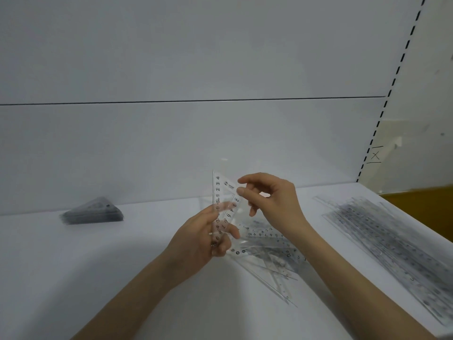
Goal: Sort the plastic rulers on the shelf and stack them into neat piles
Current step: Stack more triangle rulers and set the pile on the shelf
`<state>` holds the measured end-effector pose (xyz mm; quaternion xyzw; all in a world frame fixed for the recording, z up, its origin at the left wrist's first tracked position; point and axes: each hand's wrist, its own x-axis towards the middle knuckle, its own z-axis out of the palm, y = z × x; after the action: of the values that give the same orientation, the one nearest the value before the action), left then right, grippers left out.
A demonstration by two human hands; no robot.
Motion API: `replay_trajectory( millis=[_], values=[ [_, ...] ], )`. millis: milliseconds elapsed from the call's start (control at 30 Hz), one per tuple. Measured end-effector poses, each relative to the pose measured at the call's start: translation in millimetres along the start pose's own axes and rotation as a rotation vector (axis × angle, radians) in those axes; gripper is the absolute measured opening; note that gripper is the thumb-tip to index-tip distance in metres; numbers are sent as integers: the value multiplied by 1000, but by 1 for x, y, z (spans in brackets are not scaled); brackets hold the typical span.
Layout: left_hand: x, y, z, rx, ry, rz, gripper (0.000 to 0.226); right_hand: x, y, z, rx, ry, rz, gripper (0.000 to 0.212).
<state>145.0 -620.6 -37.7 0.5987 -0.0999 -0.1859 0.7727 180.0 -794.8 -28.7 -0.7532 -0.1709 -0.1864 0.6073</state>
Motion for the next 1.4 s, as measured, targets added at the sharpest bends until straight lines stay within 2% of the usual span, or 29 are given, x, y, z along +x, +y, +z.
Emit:
replay_trajectory(
  millis=[100, 300, 500, 567, 633, 700, 800, 1000, 1100, 1200, 1267, 1400],
  values=[
    [1, -1, -2, 8, -19, -7, 36, 0, 1, 3, -65, -31, 16, 6],
    [-1, 0, -2, 11, -53, -85, 34, 0, 2, 4, 7, -72, -19, 11],
    [5, -1, -7, 11, 104, -42, 29, 0, -3, 2, -7, -170, 60, 20],
    [7, 2, -13, -53, 161, -8, 30, 3, -3, -11, -179, -260, 68, 20],
    [8, 5, -20, -103, 186, 14, 31, 6, -1, -24, -446, -451, 75, 16],
    [7, 6, -24, -129, 187, 20, 31, 5, 2, -32, -637, -646, 136, 25],
    [7, 6, -24, -153, 160, 30, 31, 4, 2, -31, -693, -761, 184, 39],
    [9, 6, -23, -201, 132, 52, 34, 4, 2, -29, -679, -759, 136, 9],
    [9, 6, -23, -199, 128, 57, 34, 5, 0, -31, -623, -735, 136, 8],
    [9, 6, -23, -191, 134, 65, 35, 6, -7, -36, -460, -671, 117, 11],
    [9, 6, -22, -190, 135, 63, 36, 6, -11, -38, -299, -580, 119, 10],
    [9, 5, -20, -177, 119, 45, 40, 6, -16, -34, 67, -255, 174, 14]
  ],
)
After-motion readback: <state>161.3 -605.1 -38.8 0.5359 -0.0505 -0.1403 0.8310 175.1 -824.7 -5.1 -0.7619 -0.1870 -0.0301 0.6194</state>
